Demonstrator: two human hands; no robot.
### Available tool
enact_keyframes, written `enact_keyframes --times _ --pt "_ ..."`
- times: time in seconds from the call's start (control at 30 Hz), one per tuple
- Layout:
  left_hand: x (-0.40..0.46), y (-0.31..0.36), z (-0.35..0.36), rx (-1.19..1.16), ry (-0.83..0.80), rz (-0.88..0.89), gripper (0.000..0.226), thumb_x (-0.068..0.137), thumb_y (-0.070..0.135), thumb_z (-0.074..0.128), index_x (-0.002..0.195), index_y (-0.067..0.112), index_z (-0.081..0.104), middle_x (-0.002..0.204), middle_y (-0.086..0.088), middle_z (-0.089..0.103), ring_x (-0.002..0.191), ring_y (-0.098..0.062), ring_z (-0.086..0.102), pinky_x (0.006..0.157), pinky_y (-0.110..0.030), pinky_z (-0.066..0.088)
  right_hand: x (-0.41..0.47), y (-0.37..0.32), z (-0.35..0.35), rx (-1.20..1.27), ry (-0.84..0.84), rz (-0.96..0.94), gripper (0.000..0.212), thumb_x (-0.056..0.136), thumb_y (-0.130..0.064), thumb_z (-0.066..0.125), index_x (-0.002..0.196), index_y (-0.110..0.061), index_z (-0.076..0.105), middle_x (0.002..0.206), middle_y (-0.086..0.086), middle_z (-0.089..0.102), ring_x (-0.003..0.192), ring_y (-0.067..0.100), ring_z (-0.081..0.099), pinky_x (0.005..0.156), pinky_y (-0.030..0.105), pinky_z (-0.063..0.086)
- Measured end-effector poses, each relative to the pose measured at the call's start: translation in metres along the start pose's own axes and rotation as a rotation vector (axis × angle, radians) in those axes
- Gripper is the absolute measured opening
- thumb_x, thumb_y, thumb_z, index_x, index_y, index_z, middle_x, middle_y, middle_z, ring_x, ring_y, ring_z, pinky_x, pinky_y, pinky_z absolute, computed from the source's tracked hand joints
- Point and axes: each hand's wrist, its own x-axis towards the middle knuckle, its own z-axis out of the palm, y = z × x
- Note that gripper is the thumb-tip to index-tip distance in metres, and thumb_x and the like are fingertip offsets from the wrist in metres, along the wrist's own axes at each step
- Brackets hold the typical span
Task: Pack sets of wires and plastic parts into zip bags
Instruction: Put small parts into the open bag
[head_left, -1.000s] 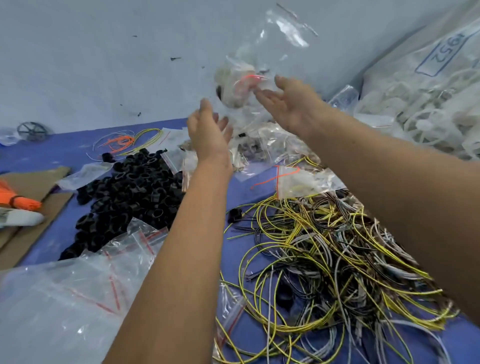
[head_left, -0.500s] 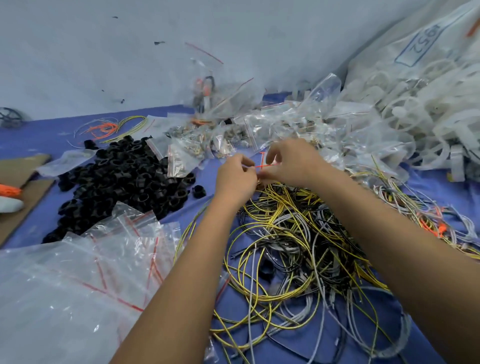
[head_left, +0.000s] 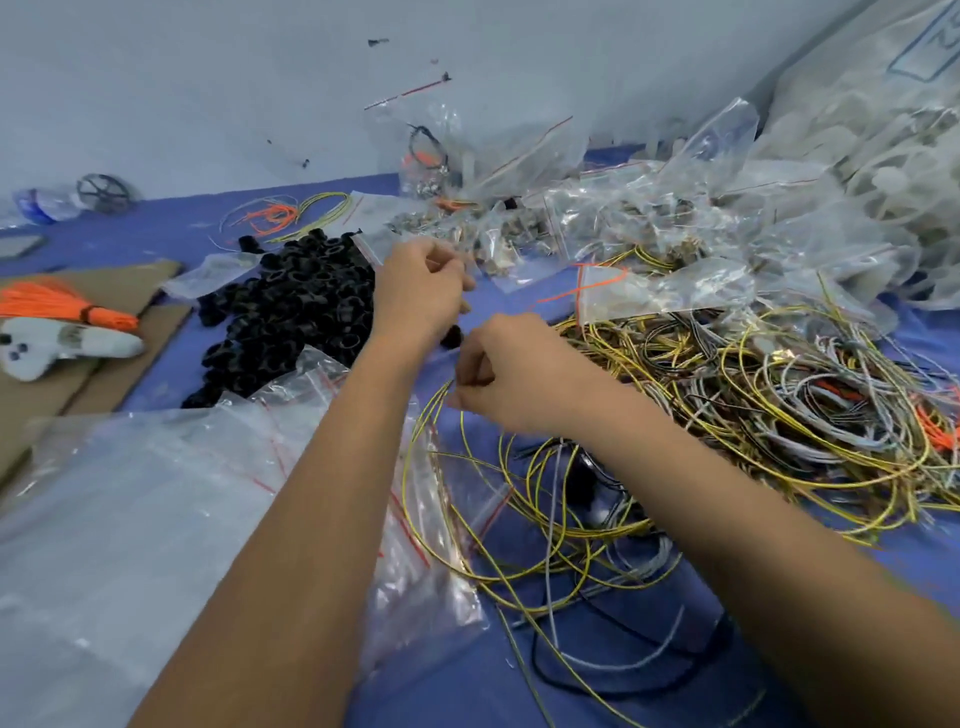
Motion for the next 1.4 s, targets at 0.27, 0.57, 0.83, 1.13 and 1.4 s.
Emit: enact_keyframes --times 0.27,0.57,0.83,1.13,1.4 --pt "-0.011 -0.004 -0.036 -0.054 0.046 0.105 0.025 0.104 0.014 0.047 0.089 0.010 0.067 0.073 0.001 0.073 0.052 -0.014 0.064 0.046 -0.017 0.043 0.001 -0.049 0.055 -0.041 -0.093 -0.124 0.062 0.073 -0.071 0.074 0.098 -0.019 0.053 0.102 0.004 0.059 0.087 0.027 0.057 0.069 0.036 0.046" --pt "-0.012 0.002 -0.048 -0.131 0.044 0.088 0.028 0.105 0.015 0.046 0.086 0.011 0.066 0.071 0.002 0.072 0.052 -0.015 0.062 0.047 -0.019 0.044 -0.012 -0.083 0.069 -0.117 -0.201 -0.180 0.035 0.086 -0.032 0.072 0.074 -0.020 0.041 0.085 0.000 0.046 0.076 0.030 0.047 0.064 0.033 0.032" --pt "-0.017 0.003 -0.045 -0.141 0.068 0.132 0.029 0.105 0.015 0.046 0.090 0.003 0.068 0.072 -0.002 0.072 0.053 -0.015 0.063 0.048 -0.019 0.044 0.007 -0.039 0.040 0.102 -0.011 0.075 0.025 0.090 -0.022 0.070 0.070 -0.008 0.066 0.074 0.018 0.063 0.080 0.039 0.062 0.073 0.040 0.053" --pt "-0.019 -0.003 -0.024 0.037 0.171 0.262 0.025 0.101 0.025 0.055 0.091 0.009 0.071 0.083 0.000 0.073 0.082 -0.018 0.068 0.083 -0.038 0.054 0.013 0.015 0.020 0.462 0.306 0.314 0.041 0.096 -0.020 0.067 0.057 -0.013 0.055 0.046 -0.006 0.050 0.056 0.018 0.049 0.061 0.033 0.039" --pt "-0.022 -0.033 -0.003 0.443 0.060 0.366 0.031 0.098 0.036 0.057 0.121 0.016 0.065 0.126 -0.009 0.058 0.121 -0.029 0.049 0.107 -0.036 0.036 0.007 0.030 0.007 0.507 0.571 0.396 0.019 0.090 -0.015 0.070 0.072 -0.016 0.063 0.066 -0.002 0.058 0.062 0.022 0.067 0.067 0.039 0.059"
